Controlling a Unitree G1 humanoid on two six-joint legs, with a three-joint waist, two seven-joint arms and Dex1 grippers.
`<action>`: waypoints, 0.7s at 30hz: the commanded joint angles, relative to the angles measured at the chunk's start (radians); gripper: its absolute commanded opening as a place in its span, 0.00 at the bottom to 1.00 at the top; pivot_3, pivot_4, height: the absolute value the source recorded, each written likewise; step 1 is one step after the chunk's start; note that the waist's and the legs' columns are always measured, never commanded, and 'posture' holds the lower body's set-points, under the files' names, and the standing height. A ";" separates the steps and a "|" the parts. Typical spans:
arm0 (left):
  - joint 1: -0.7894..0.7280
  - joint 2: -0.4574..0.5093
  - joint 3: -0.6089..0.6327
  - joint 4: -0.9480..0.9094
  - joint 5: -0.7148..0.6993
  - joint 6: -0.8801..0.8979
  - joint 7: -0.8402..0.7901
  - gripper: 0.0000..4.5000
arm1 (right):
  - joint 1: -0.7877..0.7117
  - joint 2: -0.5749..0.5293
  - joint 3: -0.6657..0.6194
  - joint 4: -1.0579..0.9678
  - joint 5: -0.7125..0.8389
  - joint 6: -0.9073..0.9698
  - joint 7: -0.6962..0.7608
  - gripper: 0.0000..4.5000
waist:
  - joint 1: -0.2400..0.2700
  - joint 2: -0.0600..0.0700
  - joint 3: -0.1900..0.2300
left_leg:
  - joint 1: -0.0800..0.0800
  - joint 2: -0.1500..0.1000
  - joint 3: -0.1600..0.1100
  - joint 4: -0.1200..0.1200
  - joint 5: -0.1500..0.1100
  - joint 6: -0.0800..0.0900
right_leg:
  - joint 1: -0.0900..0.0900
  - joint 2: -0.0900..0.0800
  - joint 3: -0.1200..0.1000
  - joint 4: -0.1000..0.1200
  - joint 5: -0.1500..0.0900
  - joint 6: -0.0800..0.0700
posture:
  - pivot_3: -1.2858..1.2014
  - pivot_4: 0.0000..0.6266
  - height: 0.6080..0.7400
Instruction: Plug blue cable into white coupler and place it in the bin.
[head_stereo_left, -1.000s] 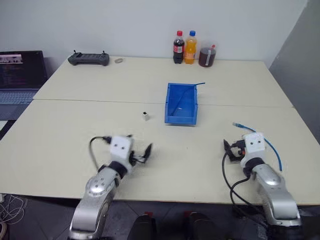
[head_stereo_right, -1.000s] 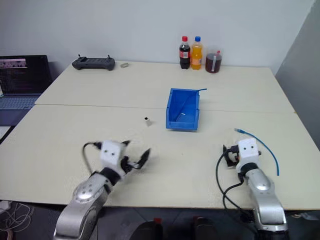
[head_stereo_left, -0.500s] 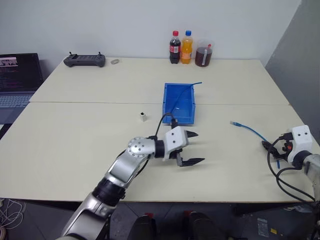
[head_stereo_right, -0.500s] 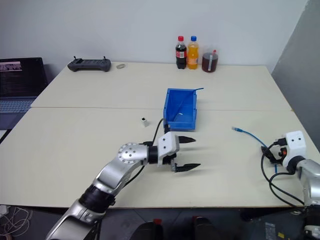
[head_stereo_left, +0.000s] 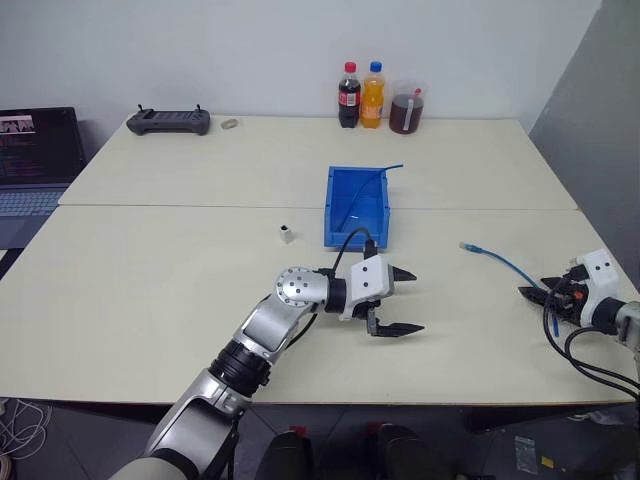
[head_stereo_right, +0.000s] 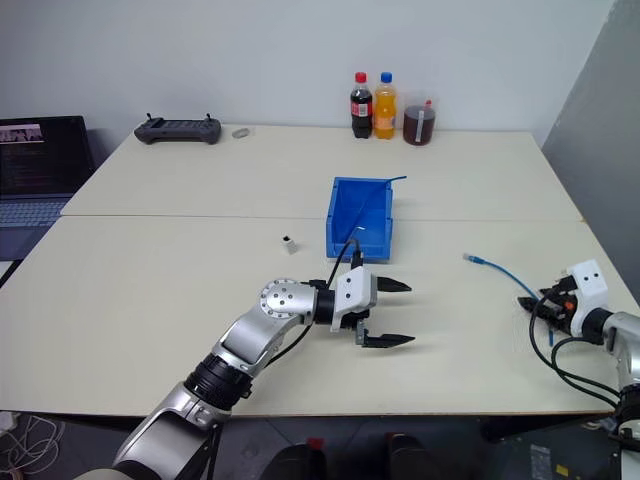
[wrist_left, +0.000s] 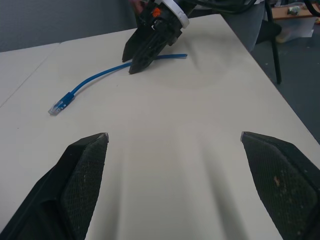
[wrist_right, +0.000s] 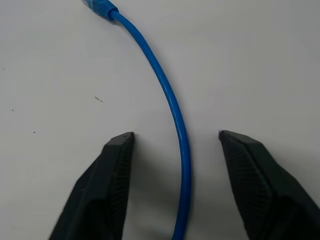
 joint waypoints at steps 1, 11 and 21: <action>-0.022 -0.010 0.030 -0.006 -0.001 -0.017 0.007 1.00 | -0.005 0.008 0.025 0.036 -0.010 -0.021 0.021 0.35 | 0.000 0.000 0.000 | 0.000 0.000 0.000 0.000 0.000 0.000 | 0.000 0.000 0.000 0.000 0.000 0.000 | 0.52 0.24 1.00; -0.017 -0.007 0.053 -0.024 -0.001 -0.013 0.026 1.00 | -0.008 0.020 0.028 0.022 -0.009 -0.052 0.008 0.00 | 0.000 0.000 0.000 | 0.000 0.000 0.000 0.001 0.000 0.000 | 0.001 0.000 0.000 0.000 0.000 0.000 | 0.52 0.24 1.00; 0.200 0.140 0.179 -0.308 -0.056 0.093 0.082 1.00 | 0.071 -0.037 0.078 -0.408 0.088 0.123 0.141 0.00 | -0.003 0.004 0.000 | 0.000 0.001 0.000 0.000 0.000 0.000 | -0.001 -0.001 0.001 0.001 0.000 0.000 | 0.52 0.24 1.00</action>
